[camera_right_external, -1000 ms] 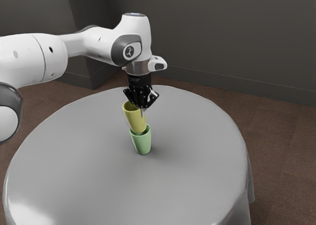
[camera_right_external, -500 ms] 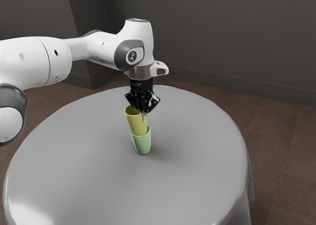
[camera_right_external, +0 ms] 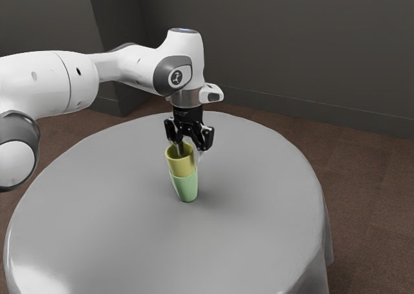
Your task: Place the right cup onto the left cup
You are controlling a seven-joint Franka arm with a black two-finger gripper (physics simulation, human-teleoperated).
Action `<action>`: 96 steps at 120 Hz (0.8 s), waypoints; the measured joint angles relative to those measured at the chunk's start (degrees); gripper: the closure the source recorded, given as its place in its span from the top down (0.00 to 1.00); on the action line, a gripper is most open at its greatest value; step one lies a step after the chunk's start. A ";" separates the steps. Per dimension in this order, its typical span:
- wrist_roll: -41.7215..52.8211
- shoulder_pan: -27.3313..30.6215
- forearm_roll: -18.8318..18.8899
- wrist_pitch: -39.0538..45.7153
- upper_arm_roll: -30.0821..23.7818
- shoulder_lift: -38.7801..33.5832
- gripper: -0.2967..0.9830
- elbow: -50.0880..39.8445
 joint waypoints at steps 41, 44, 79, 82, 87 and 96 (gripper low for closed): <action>0.86 -0.54 -0.31 -1.18 -0.02 -6.20 0.73 -0.93; 0.92 -0.55 -0.32 -1.50 -0.02 -6.92 0.73 -0.94; 1.96 -0.13 -0.66 -7.51 -0.79 -16.05 0.76 -1.66; 2.16 -0.01 -0.77 -8.06 -0.88 -16.96 0.76 -1.83; 2.47 0.15 -0.91 -8.96 -0.99 -18.56 0.76 -2.21; 2.99 0.23 -1.04 -10.47 -1.00 -20.65 0.76 -2.64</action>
